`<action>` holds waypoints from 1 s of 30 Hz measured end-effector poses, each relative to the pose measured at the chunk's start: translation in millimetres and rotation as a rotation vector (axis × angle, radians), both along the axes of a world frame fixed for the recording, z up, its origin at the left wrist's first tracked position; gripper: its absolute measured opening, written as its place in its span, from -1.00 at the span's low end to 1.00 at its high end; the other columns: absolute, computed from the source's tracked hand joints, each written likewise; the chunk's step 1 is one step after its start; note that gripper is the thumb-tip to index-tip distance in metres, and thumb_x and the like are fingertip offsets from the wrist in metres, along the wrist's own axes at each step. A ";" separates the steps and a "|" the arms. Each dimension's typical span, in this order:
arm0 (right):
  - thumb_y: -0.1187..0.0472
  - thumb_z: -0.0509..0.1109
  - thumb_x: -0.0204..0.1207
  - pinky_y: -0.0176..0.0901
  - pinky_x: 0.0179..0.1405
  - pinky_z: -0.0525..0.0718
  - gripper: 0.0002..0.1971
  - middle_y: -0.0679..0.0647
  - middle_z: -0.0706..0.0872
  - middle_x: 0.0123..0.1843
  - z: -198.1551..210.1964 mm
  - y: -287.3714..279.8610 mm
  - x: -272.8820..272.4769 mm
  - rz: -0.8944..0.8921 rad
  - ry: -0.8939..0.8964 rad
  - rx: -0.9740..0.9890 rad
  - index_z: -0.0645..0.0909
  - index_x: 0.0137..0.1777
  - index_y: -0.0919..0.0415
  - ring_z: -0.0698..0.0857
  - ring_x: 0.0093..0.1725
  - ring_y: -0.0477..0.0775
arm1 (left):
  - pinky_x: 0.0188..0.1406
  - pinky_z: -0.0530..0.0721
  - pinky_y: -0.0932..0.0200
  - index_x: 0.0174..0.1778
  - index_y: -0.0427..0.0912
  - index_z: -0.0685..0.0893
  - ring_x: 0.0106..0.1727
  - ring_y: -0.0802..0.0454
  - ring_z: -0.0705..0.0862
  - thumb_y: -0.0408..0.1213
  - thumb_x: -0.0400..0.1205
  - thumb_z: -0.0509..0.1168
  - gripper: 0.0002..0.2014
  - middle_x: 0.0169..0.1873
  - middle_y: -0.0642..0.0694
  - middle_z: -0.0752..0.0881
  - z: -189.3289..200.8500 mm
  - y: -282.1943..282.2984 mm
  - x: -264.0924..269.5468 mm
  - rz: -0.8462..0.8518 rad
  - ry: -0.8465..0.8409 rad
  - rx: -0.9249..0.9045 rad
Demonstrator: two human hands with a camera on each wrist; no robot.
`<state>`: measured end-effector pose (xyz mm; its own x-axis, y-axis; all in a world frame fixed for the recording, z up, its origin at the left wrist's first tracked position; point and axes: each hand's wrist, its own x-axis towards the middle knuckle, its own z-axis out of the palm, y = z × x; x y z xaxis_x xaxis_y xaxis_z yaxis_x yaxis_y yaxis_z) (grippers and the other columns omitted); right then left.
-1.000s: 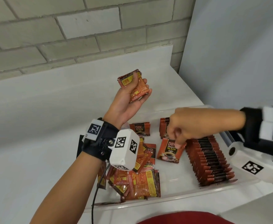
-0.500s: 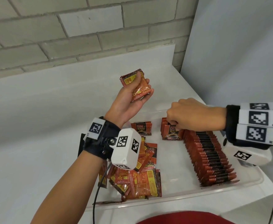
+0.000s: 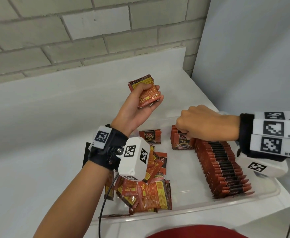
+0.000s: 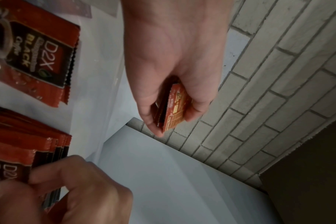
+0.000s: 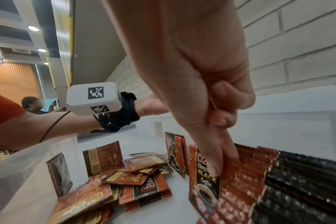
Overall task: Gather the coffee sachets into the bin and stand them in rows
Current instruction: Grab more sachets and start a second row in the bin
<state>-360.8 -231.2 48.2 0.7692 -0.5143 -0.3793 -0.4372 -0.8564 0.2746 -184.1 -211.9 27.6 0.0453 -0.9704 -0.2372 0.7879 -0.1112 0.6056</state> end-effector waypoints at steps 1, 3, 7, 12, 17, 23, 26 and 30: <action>0.20 0.40 0.57 -0.23 -0.53 0.14 -0.50 -0.08 0.21 -0.38 -1.3 -1.1 -0.5 -0.002 -0.003 0.003 0.12 -0.42 0.07 0.22 -0.45 -0.12 | -0.14 0.76 0.08 0.07 -0.28 0.55 -0.16 -0.05 0.68 -0.43 0.65 0.21 -0.90 -0.18 -0.23 0.70 -0.2 0.4 0.7 -0.007 0.008 -0.005; 0.17 0.42 0.56 -0.23 -0.52 0.14 -0.59 -0.10 0.22 -0.38 -3.5 -3.3 -1.3 -0.011 -0.021 0.005 0.24 -0.38 0.10 0.30 -0.42 -0.07 | -0.12 0.77 0.06 0.11 -0.27 0.52 -0.14 -0.07 0.69 -0.43 0.66 0.19 -0.87 -0.14 -0.26 0.70 -0.2 1.0 1.4 -0.016 0.023 -0.008; 0.13 0.45 0.54 -0.24 -0.52 0.19 -0.78 -0.09 0.32 -0.38 -4.5 -3.9 -2.1 -0.042 -0.073 0.038 0.44 -0.19 0.12 0.47 -0.27 0.04 | -0.08 0.80 0.01 0.10 -0.32 0.54 -0.05 -0.12 0.69 -0.47 0.67 0.19 -0.88 -0.13 -0.28 0.69 1.7 1.8 -0.6 -0.001 0.037 -0.002; 0.11 0.50 0.48 -0.26 -0.50 0.27 -0.85 0.01 0.68 -0.15 -4.9 -5.6 -6.4 -0.068 -0.145 0.076 0.65 -0.08 0.16 0.56 -0.22 0.02 | -0.08 0.81 -0.05 0.00 -0.33 0.59 -0.06 -0.12 0.72 -0.49 0.64 0.24 -0.94 -0.17 -0.26 0.70 1.9 1.2 -2.5 0.003 0.001 0.011; -0.01 0.56 0.41 -0.28 -0.46 0.30 -0.79 -0.17 0.53 -0.29 4.8 -10.9 -8.1 -0.162 -0.232 0.143 0.63 -0.16 0.06 0.56 -0.20 -0.01 | 0.04 0.77 0.04 0.01 -0.24 0.67 -0.08 -0.02 0.78 -0.46 0.61 0.32 -0.89 -0.16 -0.15 0.79 -1.7 0.2 -1.2 -0.011 -0.104 0.016; -0.02 0.59 0.36 -0.54 -0.48 0.48 -0.80 -0.02 0.79 -0.28 31.1 -23.4 -12.0 -0.384 -0.607 0.456 0.75 -0.23 0.10 0.60 -0.57 -0.22 | 0.04 0.75 0.16 -0.02 -0.18 0.71 -0.07 0.05 0.79 -0.43 0.58 0.34 -0.88 -0.13 -0.09 0.81 -1.5 1.5 -1.6 -0.069 -0.194 -0.033; -0.05 0.57 0.36 -0.52 -0.52 0.51 -0.75 -0.02 0.78 -0.28 36.9 -24.4 -11.5 -0.537 -0.863 0.590 0.72 -0.11 0.10 0.59 -0.56 -0.20 | -0.01 0.75 0.17 0.00 -0.19 0.71 -0.04 0.04 0.80 -0.39 0.49 0.38 -0.82 -0.11 -0.10 0.81 -2.1 2.3 -2.8 -0.110 -0.230 -0.082; 0.04 0.55 0.41 -0.34 -0.53 0.62 -0.70 0.07 0.76 -0.14 30.6 -18.6 -5.3 -0.709 -1.031 0.782 0.65 0.06 0.15 0.69 -0.46 -0.10 | -0.03 0.74 0.16 0.03 -0.20 0.69 -0.03 0.02 0.79 -0.37 0.51 0.36 -0.81 -0.11 -0.12 0.81 -4.1 3.4 -5.2 -0.154 -0.268 -0.133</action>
<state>-366.2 -249.8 78.7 0.5465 -0.8167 -0.1852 -0.5298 -0.1659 -0.8318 -189.3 -208.5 23.4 -0.0604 -0.9923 -0.1079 0.5788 -0.1229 0.8061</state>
